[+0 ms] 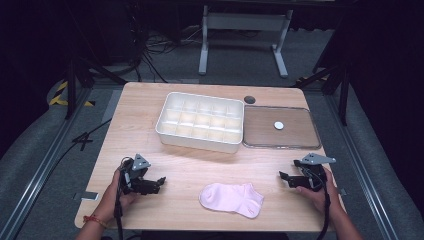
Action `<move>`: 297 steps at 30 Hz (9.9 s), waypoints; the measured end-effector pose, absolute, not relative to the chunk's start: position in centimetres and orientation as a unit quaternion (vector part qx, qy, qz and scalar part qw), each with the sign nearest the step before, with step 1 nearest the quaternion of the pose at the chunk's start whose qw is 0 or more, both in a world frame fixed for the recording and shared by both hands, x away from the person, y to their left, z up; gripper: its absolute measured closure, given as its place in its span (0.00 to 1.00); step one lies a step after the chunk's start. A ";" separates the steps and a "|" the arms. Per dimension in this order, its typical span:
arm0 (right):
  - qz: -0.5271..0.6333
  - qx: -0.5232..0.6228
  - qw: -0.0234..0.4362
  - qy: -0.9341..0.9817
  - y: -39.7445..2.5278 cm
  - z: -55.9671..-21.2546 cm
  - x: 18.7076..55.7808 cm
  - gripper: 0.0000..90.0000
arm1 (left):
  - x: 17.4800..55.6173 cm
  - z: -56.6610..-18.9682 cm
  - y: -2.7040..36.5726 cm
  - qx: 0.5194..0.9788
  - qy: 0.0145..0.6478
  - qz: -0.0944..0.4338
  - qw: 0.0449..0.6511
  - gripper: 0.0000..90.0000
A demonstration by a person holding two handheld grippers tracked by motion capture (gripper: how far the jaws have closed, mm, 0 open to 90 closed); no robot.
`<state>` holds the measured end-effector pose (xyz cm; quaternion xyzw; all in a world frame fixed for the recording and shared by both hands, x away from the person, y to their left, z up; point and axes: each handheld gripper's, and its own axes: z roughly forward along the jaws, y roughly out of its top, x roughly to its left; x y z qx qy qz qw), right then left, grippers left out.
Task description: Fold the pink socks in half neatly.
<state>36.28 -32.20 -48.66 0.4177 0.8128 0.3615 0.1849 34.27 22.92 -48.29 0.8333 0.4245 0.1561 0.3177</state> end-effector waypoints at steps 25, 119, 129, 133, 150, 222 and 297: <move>0.358 0.412 0.176 0.819 -32.2 -48.3 36.1 0.31 | 34.1 -48.4 23.2 0.859 0.372 0.137 0.324 0.00; 0.378 0.175 0.095 0.904 -15.1 -47.5 31.9 1.00 | 33.0 -47.3 11.2 0.889 0.287 0.067 0.351 0.36; 0.387 0.175 0.084 0.901 -15.3 -47.7 32.3 1.00 | 33.0 -47.5 11.0 0.892 0.286 0.084 0.340 0.36; 0.386 0.172 0.086 0.902 -15.2 -47.6 32.6 1.00 | 33.4 -47.1 10.8 0.900 0.274 0.077 0.330 0.42; 0.380 0.173 0.080 0.905 -14.8 -47.5 33.5 1.00 | 33.9 -47.1 11.0 0.894 0.268 0.051 0.355 0.88; 0.371 0.226 0.124 0.892 -19.3 -46.9 35.4 0.81 | 34.5 -45.4 5.6 0.881 0.215 0.085 0.412 0.88; 0.363 0.213 0.112 0.900 -18.7 -46.7 34.8 0.86 | 34.3 -47.2 5.2 0.914 0.168 0.075 0.361 0.82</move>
